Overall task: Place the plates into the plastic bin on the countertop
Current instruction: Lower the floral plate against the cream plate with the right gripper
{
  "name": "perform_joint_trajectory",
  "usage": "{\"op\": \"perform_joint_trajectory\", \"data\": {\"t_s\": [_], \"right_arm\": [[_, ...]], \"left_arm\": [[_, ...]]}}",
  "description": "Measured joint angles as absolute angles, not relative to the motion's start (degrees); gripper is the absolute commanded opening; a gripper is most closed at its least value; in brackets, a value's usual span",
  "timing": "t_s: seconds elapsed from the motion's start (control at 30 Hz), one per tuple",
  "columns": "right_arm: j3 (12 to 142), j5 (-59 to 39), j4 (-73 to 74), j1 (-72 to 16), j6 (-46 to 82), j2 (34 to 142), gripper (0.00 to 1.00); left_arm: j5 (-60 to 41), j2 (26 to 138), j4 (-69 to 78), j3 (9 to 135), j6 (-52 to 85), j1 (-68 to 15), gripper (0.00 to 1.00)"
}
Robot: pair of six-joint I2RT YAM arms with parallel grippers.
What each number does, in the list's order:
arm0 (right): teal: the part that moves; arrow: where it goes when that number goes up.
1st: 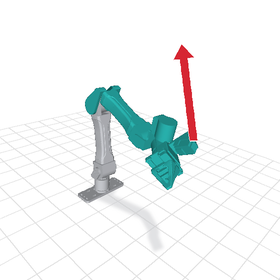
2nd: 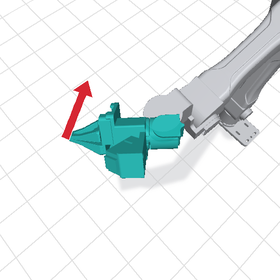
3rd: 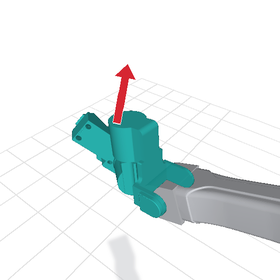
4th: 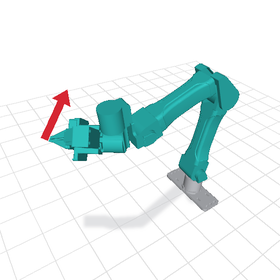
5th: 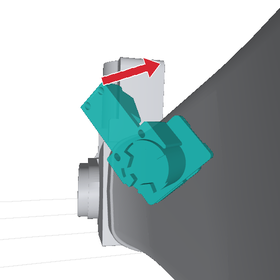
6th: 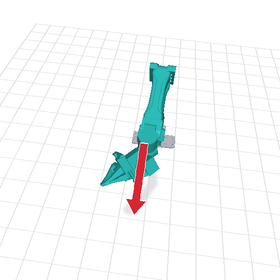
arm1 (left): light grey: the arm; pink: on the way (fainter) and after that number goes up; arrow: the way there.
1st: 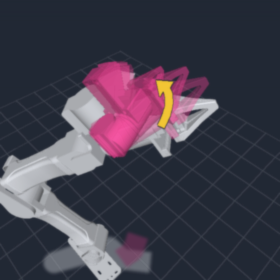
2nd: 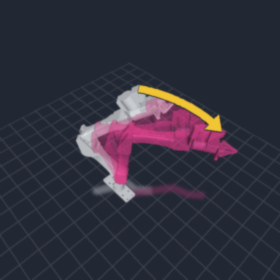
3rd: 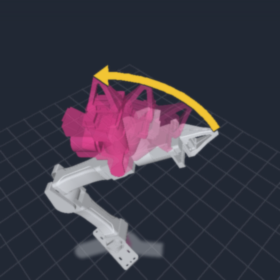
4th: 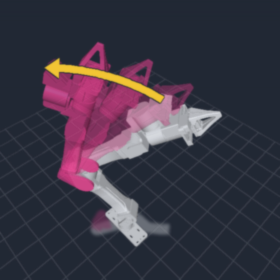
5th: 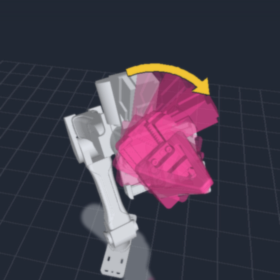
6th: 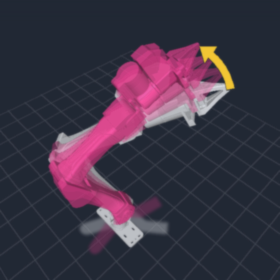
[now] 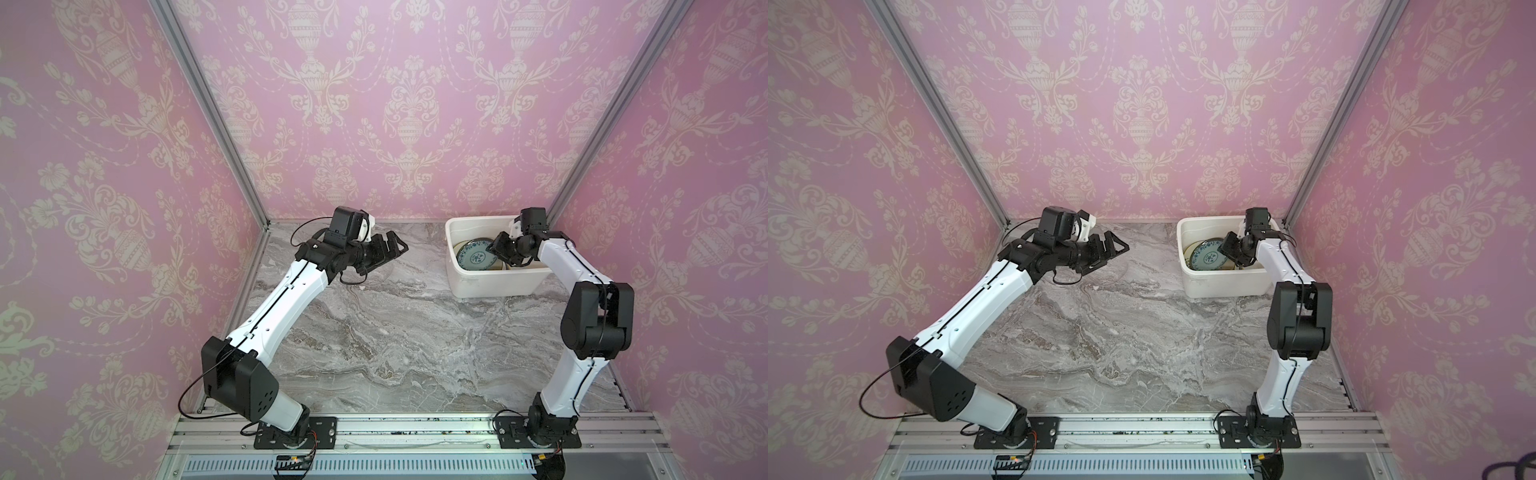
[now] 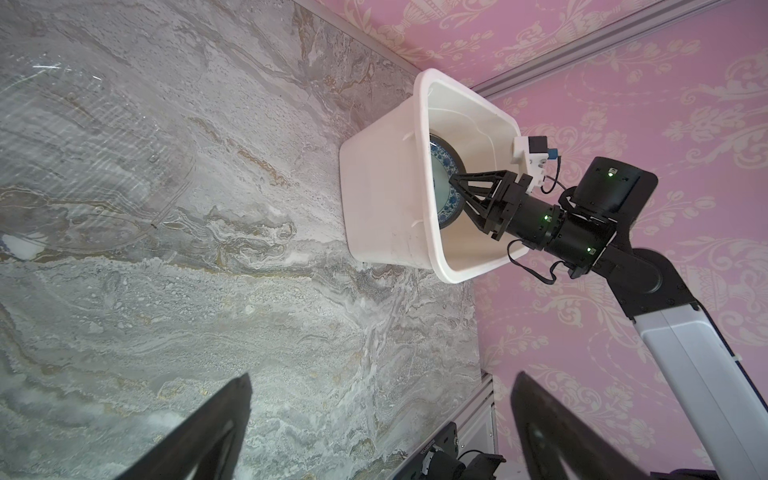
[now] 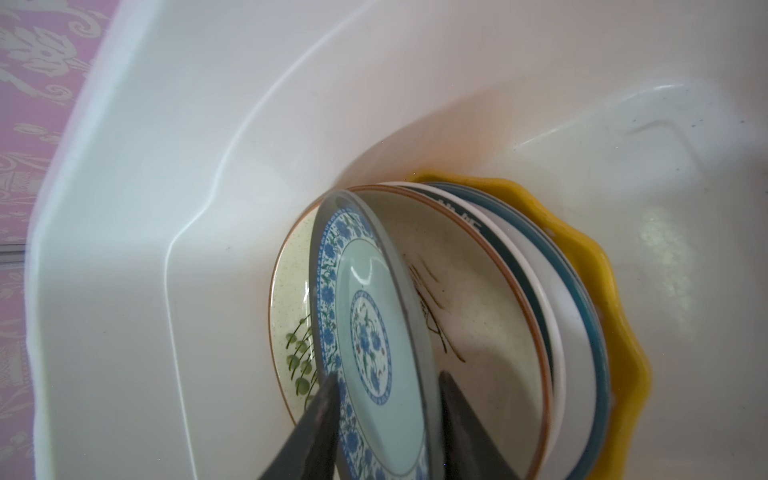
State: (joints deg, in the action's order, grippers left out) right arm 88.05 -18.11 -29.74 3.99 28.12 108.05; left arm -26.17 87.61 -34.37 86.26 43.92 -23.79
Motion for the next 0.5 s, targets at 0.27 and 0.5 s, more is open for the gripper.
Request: {"op": "perform_joint_trajectory", "data": {"t_s": [0.27, 0.5], "right_arm": [[89.1, -16.4, -32.4, 3.5, 25.2, 109.4, 0.49], [91.1, -12.1, -36.0, 1.3, 20.7, 112.0, 0.53]], "left_arm": [[-26.2, 89.9, -34.2, 86.5, 44.0, -23.8, 0.98], [-26.2, 90.3, -33.6, 86.5, 44.0, -23.8, 0.97]]}}
